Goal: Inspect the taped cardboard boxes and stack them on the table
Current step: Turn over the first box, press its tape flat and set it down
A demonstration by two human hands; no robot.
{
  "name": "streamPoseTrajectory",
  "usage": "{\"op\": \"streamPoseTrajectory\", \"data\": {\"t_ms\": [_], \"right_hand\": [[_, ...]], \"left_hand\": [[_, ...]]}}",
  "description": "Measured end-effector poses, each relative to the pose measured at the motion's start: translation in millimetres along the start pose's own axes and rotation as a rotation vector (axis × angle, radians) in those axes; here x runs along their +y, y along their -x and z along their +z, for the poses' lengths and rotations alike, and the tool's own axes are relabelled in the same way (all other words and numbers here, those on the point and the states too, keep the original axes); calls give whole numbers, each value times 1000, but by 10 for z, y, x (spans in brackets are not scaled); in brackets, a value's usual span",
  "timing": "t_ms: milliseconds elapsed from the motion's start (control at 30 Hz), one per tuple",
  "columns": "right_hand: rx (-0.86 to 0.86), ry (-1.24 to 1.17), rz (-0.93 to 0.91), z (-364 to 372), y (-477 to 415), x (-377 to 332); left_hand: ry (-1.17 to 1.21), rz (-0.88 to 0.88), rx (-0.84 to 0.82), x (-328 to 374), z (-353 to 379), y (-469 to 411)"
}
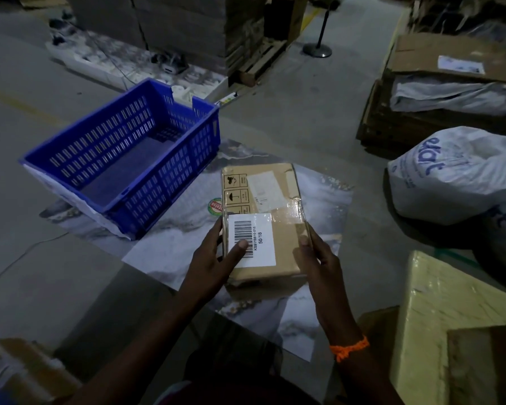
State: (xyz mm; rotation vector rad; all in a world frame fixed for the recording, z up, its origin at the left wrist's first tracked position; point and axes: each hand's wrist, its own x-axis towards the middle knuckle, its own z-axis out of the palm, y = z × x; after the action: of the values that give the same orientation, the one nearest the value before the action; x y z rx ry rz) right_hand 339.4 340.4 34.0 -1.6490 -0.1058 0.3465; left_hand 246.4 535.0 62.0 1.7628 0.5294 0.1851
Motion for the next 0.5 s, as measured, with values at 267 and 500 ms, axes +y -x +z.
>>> {"op": "streamPoseTrajectory", "data": {"t_ms": [267,500], "right_hand": [[-196,-48,-111,423,28,-67],[-46,295,-96,623,-239,467]], "left_hand": [[-302,99,143,-285,-717,23],[-408,186,206,-258,-1016,73]]}}
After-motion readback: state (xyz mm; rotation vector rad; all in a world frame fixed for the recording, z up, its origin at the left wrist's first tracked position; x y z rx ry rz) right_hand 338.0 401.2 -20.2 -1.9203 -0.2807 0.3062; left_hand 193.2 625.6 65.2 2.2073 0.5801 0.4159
